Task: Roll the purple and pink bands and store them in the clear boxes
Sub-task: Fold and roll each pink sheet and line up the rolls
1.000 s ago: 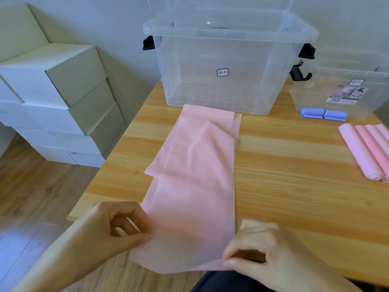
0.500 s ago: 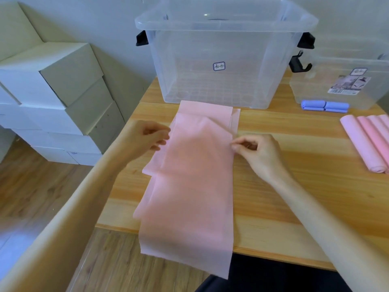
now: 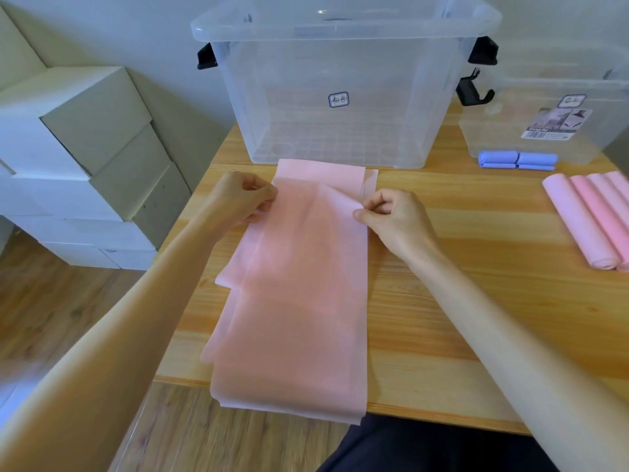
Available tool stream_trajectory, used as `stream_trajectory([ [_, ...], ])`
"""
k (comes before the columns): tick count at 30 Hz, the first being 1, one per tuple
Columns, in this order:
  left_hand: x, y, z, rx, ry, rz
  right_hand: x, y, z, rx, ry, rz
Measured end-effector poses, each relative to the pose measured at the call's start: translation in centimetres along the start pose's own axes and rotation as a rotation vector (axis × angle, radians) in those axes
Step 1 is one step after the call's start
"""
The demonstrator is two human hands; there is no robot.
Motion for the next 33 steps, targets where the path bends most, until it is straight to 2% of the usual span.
stream_trajectory([
  [8,-0.8,0.7,0.4,-0.124,0.401,0.099,0.8,-0.1,0.4,0.193,-0.542,0.081],
  [10,-0.9,0.8,0.9,-0.155,0.369,0.094,0.6,0.0,0.3,0.196,-0.595,0.080],
  [13,-1.0,0.5,1.5,-0.158,0.283,0.095,0.2,0.3,0.3,0.136,-0.527,0.059],
  [17,-0.1,0.0,0.2,-0.042,0.011,0.037,0.2,0.5,0.3,0.128,-0.511,0.061],
  [20,0.6,-0.8,-0.5,0.000,-0.077,-0.002,0.3,0.5,0.4,0.126,-0.499,0.046],
  [27,0.4,-0.5,-0.8,0.036,-0.035,-0.027,0.0,0.1,0.1,0.177,-0.588,-0.033],
  [33,-1.4,2.1,-1.7,0.006,0.139,0.058,-0.2,0.8,-0.1,0.233,-0.747,0.070],
])
Point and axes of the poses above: each hand's wrist, its own y-axis away from the middle knuckle, its own x-axis out of the palm, z = x × y, the point moved 2 cm from there along -y, towards the middle knuckle, and after that the axes turned 4 degrees about y, right-handed, at the moved point
